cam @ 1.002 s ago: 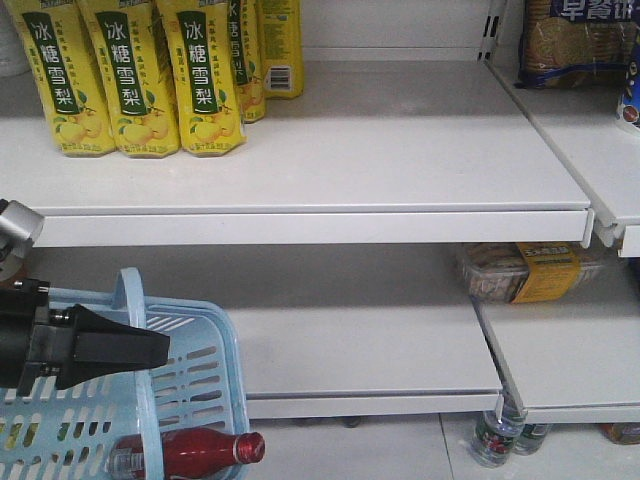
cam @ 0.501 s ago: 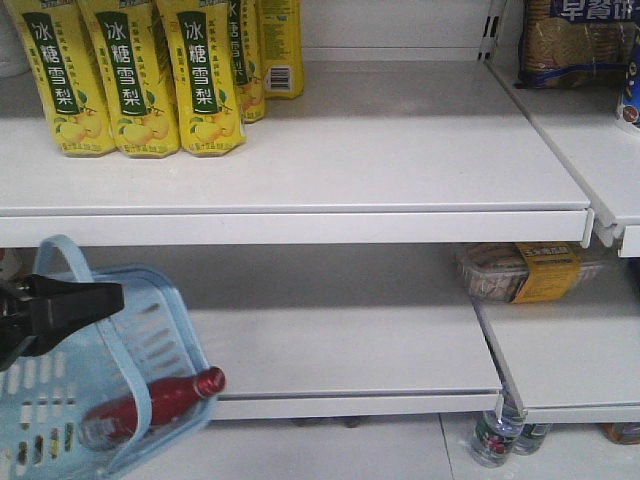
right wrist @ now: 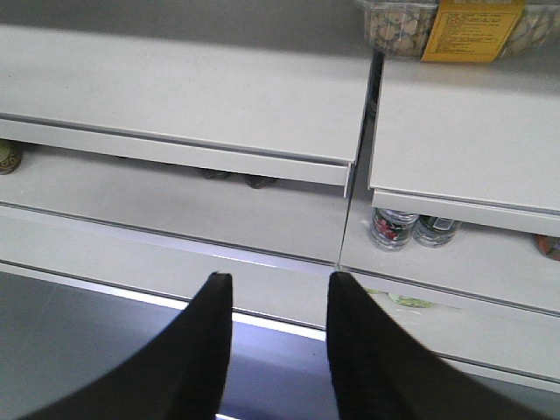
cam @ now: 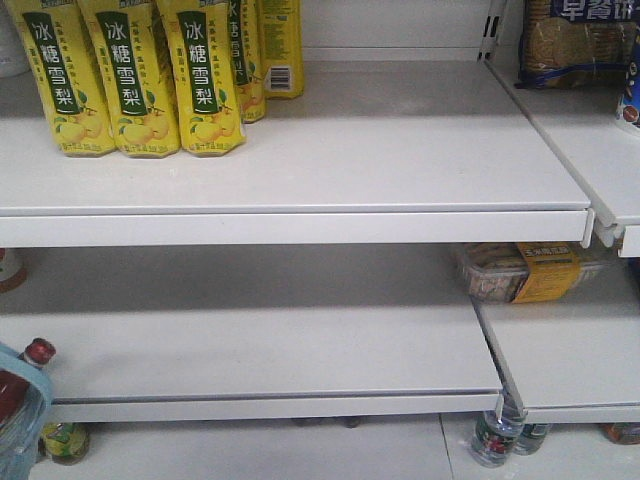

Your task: Place coke in basket with both arms

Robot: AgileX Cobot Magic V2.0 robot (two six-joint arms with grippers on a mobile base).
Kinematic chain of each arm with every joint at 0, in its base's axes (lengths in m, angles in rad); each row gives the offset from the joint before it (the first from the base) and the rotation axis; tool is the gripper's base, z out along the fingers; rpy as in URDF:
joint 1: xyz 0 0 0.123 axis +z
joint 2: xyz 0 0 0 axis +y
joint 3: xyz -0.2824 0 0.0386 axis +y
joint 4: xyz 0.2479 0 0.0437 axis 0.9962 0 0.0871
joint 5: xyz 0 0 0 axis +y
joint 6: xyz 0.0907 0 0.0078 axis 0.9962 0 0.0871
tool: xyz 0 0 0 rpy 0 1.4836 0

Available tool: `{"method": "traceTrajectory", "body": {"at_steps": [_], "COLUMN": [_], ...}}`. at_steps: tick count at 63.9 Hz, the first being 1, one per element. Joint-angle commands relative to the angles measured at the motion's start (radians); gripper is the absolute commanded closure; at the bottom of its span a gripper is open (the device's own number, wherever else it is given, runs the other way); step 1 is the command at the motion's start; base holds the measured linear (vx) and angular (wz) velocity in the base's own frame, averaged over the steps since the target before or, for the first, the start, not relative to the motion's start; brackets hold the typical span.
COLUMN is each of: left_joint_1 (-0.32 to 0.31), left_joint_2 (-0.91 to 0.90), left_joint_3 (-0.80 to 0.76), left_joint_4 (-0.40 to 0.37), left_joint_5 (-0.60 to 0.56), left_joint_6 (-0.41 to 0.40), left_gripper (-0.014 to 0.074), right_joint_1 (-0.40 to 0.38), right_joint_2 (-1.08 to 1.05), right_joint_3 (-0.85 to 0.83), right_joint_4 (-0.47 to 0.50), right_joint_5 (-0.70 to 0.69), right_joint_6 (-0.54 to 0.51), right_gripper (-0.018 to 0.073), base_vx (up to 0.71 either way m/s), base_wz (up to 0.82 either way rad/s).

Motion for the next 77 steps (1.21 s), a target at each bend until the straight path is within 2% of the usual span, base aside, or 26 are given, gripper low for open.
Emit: {"method": "traceTrajectory", "body": {"at_steps": [1,10,20,28,37,47,57,77], "left_joint_1": [0.001,0.001,0.001,0.001,0.001,0.001,0.001,0.000], "left_joint_2": [-0.090,-0.176,-0.271,-0.326,-0.381,-0.456,-0.511,-0.569], "left_joint_3": [0.017,0.079,0.156,0.212,0.270,0.324,0.325,0.327], "left_joint_4": [0.117,0.296,0.582,0.767,0.949,1.059,1.155,1.255], "left_joint_5": [-0.094,-0.123,-0.158,-0.188,-0.206,-0.209,-0.161,-0.079], "left_joint_6": [-0.097,-0.238,-0.416,-0.565,-0.664,-0.679,-0.678,-0.678], "left_gripper": [0.0603,0.0603,0.0603,0.0603,0.0603,0.0603,0.0603,0.0603], "right_joint_1": [-0.008,-0.008,-0.008,-0.008,-0.008,-0.008,-0.008,-0.008], "right_joint_2": [0.007,0.007,0.007,0.007,0.007,0.007,0.007,0.007], "right_joint_3": [-0.025,-0.025,-0.025,-0.025,-0.025,-0.025,-0.025,-0.025], "right_joint_4": [-0.004,-0.004,-0.004,-0.004,-0.003,-0.003,-0.003,-0.003], "right_joint_5": [-0.049,-0.049,-0.049,-0.049,-0.049,-0.049,-0.049,-0.048], "right_joint_6": [-0.004,-0.004,-0.004,-0.004,-0.004,-0.004,-0.004,-0.004], "right_gripper": [0.0305,0.0305,0.0305,0.0305,0.0305,0.0305,0.0305,0.0305], "base_vx": [0.00,0.00,0.00,0.00,0.00,0.00,0.00,0.00], "base_wz": [0.00,0.00,0.00,0.00,0.00,0.00,0.00,0.00]}}
